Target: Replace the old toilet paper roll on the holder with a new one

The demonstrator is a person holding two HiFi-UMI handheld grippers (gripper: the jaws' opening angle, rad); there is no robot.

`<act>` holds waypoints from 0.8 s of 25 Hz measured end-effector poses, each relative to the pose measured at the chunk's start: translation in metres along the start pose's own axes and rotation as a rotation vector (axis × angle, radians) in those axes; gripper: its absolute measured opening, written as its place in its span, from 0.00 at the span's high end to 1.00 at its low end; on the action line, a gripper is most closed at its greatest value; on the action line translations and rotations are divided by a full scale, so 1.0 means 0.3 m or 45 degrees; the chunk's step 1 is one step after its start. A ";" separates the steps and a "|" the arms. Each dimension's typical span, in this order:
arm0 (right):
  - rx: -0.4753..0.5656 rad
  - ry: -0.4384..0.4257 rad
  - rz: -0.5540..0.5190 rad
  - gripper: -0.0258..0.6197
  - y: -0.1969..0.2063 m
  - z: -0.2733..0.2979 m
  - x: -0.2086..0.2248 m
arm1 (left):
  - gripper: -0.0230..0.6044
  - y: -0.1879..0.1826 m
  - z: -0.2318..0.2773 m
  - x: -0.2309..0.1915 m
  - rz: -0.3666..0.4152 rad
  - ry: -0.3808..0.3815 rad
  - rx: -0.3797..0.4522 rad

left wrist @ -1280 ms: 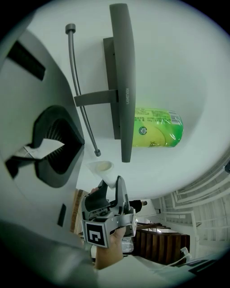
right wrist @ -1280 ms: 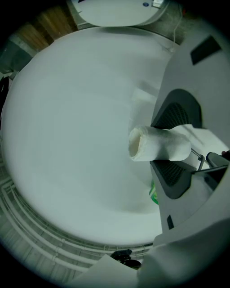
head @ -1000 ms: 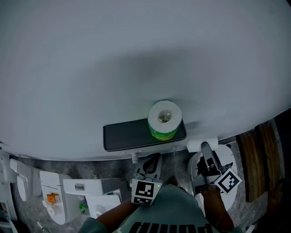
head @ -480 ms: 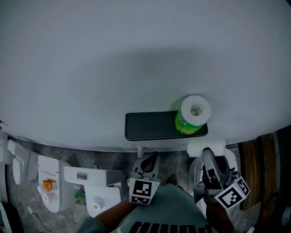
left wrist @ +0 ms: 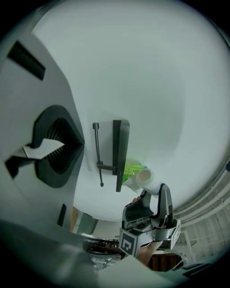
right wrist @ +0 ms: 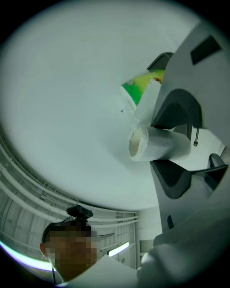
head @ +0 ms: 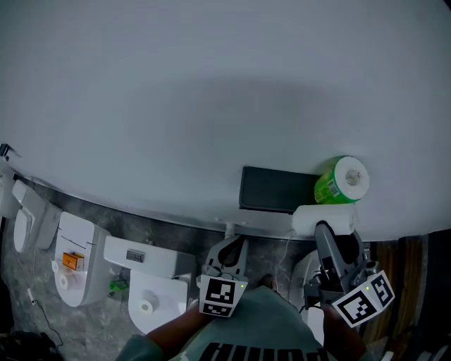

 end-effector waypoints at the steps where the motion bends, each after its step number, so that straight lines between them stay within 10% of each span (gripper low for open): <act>1: -0.014 -0.008 -0.023 0.62 -0.003 0.026 -0.015 | 0.96 0.002 -0.011 -0.019 -0.010 -0.014 0.004; 20: -0.425 0.082 -0.443 0.62 0.096 0.370 -0.015 | 0.96 -0.055 -0.080 -0.199 -0.066 -0.156 0.098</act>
Point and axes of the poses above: the fingertips, and each gripper's own axes: z forward along the fingers, x to its right, y out of its underside, the point moved 4 cm from there along -z, backward along the fingers, and after that the axes turned 6 degrees about -y, right-handed, at the moved point
